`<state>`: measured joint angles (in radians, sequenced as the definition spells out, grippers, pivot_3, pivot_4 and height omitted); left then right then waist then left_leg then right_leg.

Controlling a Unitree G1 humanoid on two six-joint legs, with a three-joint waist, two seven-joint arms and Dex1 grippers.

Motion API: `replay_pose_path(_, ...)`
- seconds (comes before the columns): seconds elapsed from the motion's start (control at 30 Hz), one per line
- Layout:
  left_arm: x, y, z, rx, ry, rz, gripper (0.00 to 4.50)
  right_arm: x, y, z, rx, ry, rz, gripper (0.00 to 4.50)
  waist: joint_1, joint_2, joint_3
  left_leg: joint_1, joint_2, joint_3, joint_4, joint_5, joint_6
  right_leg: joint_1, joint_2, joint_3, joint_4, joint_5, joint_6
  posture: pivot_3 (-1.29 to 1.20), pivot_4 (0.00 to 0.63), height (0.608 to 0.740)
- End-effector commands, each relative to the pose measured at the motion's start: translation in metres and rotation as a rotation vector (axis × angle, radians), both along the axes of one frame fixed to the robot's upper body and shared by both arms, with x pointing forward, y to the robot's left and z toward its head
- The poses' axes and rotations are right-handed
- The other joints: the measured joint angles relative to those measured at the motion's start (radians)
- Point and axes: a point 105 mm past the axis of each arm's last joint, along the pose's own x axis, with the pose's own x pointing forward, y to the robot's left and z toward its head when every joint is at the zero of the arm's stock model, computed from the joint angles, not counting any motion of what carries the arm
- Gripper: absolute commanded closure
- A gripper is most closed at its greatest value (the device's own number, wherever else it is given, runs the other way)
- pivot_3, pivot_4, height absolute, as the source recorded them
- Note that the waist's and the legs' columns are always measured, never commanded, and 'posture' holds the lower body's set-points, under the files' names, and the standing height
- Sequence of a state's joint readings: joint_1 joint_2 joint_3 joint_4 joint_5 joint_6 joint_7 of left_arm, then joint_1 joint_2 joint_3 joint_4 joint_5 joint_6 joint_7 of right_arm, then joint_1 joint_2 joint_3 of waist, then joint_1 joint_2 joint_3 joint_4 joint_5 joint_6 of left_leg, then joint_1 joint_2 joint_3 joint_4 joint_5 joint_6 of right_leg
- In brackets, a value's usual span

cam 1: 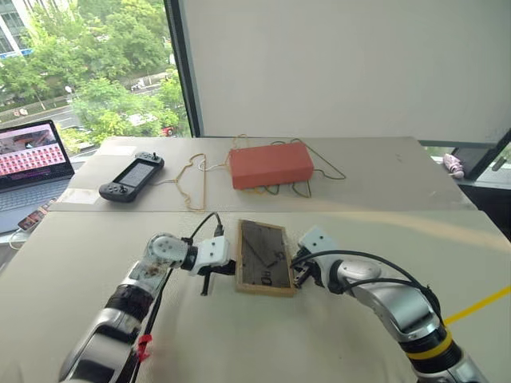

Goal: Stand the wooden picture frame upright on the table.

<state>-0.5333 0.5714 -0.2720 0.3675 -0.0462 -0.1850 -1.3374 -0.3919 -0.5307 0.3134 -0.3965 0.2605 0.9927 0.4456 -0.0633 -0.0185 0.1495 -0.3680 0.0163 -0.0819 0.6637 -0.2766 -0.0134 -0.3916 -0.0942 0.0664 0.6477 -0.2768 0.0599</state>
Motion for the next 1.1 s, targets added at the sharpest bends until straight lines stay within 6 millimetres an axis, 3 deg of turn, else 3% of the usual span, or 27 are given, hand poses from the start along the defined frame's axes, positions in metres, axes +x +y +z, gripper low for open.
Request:
replay_pose_path(0.03, -0.024, 0.018, -0.014, 0.072, 0.096, 0.022, 4.5, -0.017, 0.008, 0.004, 0.014, 0.019, 0.07, 4.47, -0.005, 0.0, 0.0, 0.0, 0.0, 0.0, -0.001, 0.0, 0.0, 0.0, 0.0, 0.0, 0.0, 0.0, 0.0, 0.0, 0.15, 0.74)
replay_pose_path(0.2, -0.042, 0.044, -0.024, 0.099, 0.165, 0.146, 4.5, -0.033, 0.008, 0.001, 0.025, 0.065, 0.084, 4.47, -0.009, 0.0, 0.0, 0.001, 0.001, 0.0, -0.002, 0.0, 0.001, 0.0, 0.001, 0.0, 0.0, 0.0, 0.0, 0.0, 0.15, 0.74)
replay_pose_path(0.33, -0.043, 0.064, -0.026, 0.123, 0.135, 0.232, 4.5, -0.035, 0.005, -0.003, 0.008, 0.076, 0.075, 4.47, -0.009, 0.0, 0.0, 0.002, 0.001, 0.0, -0.002, 0.0, 0.001, 0.001, 0.001, 0.0, 0.0, 0.0, 0.0, 0.0, 0.15, 0.74)
replay_pose_path(0.47, -0.035, 0.064, 0.0, 0.014, -0.069, 0.27, 4.5, -0.036, 0.005, -0.004, 0.02, 0.082, 0.077, 4.47, -0.009, 0.001, 0.0, 0.005, 0.001, 0.0, -0.003, 0.0, 0.001, 0.001, 0.002, 0.001, 0.0, 0.0, -0.001, 0.0, 0.15, 0.74)
replay_pose_path(0.53, -0.041, 0.068, 0.003, 0.022, -0.164, 0.232, 4.5, -0.034, 0.004, -0.004, 0.014, 0.08, 0.075, 4.47, -0.007, 0.0, 0.0, 0.004, 0.002, 0.0, -0.003, 0.0, 0.001, 0.001, 0.002, 0.001, 0.0, 0.0, -0.001, 0.0, 0.15, 0.74)
replay_pose_path(0.6, -0.049, 0.071, 0.005, 0.008, -0.214, 0.193, 3.98, -0.033, 0.003, -0.003, 0.015, 0.079, 0.074, 4.5, -0.004, 0.0, 0.0, 0.004, 0.001, 0.0, -0.003, 0.0, 0.0, 0.001, 0.001, 0.001, 0.0, 0.0, -0.001, 0.0, 0.15, 0.74)
replay_pose_path(0.67, -0.051, 0.075, 0.005, 0.05, -0.379, 0.1, 3.55, -0.032, 0.003, -0.003, 0.019, 0.081, 0.078, 4.5, 0.0, 0.001, 0.001, 0.004, 0.001, 0.001, -0.003, 0.0, 0.0, 0.001, 0.001, 0.001, -0.001, 0.0, -0.001, 0.0, 0.15, 0.74)
replay_pose_path(0.8, -0.041, 0.07, 0.01, 0.057, -0.711, -0.032, 1.95, -0.034, 0.007, -0.002, 0.035, 0.092, 0.096, 4.5, 0.011, 0.001, 0.001, 0.003, 0.001, 0.001, -0.003, 0.0, 0.0, 0.001, 0.001, 0.001, -0.002, 0.0, -0.002, 0.0, 0.15, 0.74)
replay_pose_path(0.9, -0.038, 0.06, 0.007, 0.032, -0.825, -0.126, 0.85, -0.033, 0.009, -0.002, 0.035, 0.094, 0.1, 4.5, 0.016, 0.001, 0.001, 0.003, 0.0, 0.001, -0.003, 0.0, 0.0, 0.0, 0.001, 0.001, -0.002, 0.0, -0.002, 0.0, 0.15, 0.74)
replay_pose_path(1.1, -0.035, 0.041, -0.01, 0.004, -0.853, -0.243, 0.85, -0.034, 0.017, 0.002, 0.042, 0.094, 0.13, 4.5, 0.02, 0.001, 0.001, 0.002, 0.0, 0.001, -0.003, 0.0, 0.0, -0.001, 0.0, 0.001, -0.001, 0.0, -0.001, 0.0, 0.15, 0.74)
